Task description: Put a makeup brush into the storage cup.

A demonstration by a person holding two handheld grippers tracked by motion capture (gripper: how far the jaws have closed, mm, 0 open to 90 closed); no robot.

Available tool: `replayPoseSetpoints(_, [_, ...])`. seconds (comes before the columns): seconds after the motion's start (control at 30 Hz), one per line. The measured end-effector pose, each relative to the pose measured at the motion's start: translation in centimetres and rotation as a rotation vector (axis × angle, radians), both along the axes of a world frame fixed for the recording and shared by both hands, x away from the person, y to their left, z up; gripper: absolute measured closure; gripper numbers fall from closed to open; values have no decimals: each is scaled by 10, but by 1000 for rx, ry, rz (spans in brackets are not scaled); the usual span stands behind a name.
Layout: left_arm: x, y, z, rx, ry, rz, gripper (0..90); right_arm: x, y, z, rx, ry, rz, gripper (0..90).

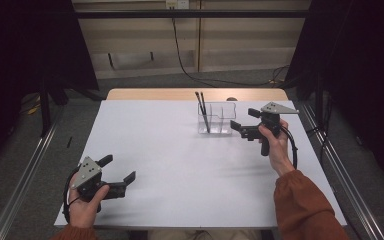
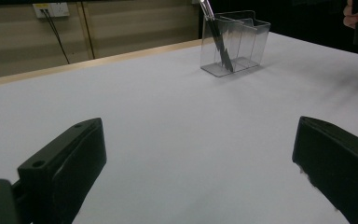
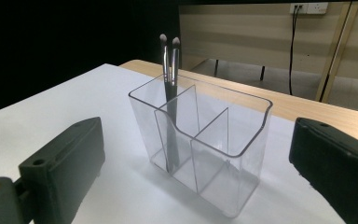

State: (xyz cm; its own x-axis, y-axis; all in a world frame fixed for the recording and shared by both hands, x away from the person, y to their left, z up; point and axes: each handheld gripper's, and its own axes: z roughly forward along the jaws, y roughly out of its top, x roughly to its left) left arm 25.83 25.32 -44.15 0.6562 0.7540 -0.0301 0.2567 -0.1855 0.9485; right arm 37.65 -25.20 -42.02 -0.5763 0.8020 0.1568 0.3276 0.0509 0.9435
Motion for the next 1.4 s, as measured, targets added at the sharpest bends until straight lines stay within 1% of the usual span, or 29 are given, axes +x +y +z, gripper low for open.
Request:
replayPoseSetpoints(0.1, [-1,1,1,-15,-12,-2,25,-6,-5,3,8,-2,-2,26])
replayPoseSetpoints(0.2, [-1,1,2,-29,-18,-7,20,-13,-9,5,6,5,-23,30])
replayPoseSetpoints(0.23, [-1,1,2,-31,-16,-8,20,-15,-11,5,4,-6,-20,30])
replayPoseSetpoints(0.27, [-1,1,2,-30,-16,-5,20,-18,-11,5,1,-11,-17,26])
replayPoseSetpoints(0.3, [-1,1,2,-31,-16,-6,20,-21,-12,5,-4,-4,-21,27])
replayPoseSetpoints(0.37, [-1,1,2,-29,-17,-7,20,-26,-14,5,-6,-4,-25,27])
replayPoseSetpoints(0.43, [-1,1,2,-28,-20,-12,19,-30,-16,4,-6,5,-20,25])
replayPoseSetpoints(0.57, [-2,2,2,-25,-21,-9,19,-40,-22,5,-20,-11,-27,28])
replayPoseSetpoints(0.73, [-3,2,2,-21,-23,-5,18,-55,-33,1,-1,-10,-48,24])
replayPoseSetpoints(0.77, [-2,2,2,-19,-23,-6,19,-57,-35,0,-8,-8,-50,21])
replayPoseSetpoints(0.83, [-2,2,2,-18,-23,-8,19,-62,-37,-2,-5,-7,-53,20])
replayPoseSetpoints(0.87, [-2,2,2,-13,-21,-6,19,-65,-37,-2,-15,-9,-55,19])
replayPoseSetpoints(0.93, [-3,3,2,-12,-23,-3,19,-71,-39,-2,-11,-5,-50,15])
replayPoseSetpoints(0.97, [-3,3,2,-19,-23,2,19,-74,-40,-2,-14,-9,-54,14])
replayPoseSetpoints(1.03, [-3,4,2,-16,-27,5,19,-79,-43,-3,-20,-16,-71,13])
replayPoseSetpoints(1.13, [-4,3,2,-18,-24,4,19,-85,-49,-4,-13,-11,-84,11])
replayPoseSetpoints(1.2, [-5,4,2,-20,-21,1,19,-90,-51,-5,-3,-23,-97,11])
replayPoseSetpoints(1.27, [-6,5,2,-21,-21,10,19,-96,-53,-7,1,-22,-102,8])
replayPoseSetpoints(1.3, [-6,6,2,-24,-20,14,19,-98,-54,-9,11,-22,-105,7])
replayPoseSetpoints(1.37, [-6,6,2,-26,-19,13,19,-103,-54,-11,0,-20,-103,4])
replayPoseSetpoints(1.4, [-6,6,2,-20,-21,12,19,-105,-53,-12,-7,-20,-105,5])
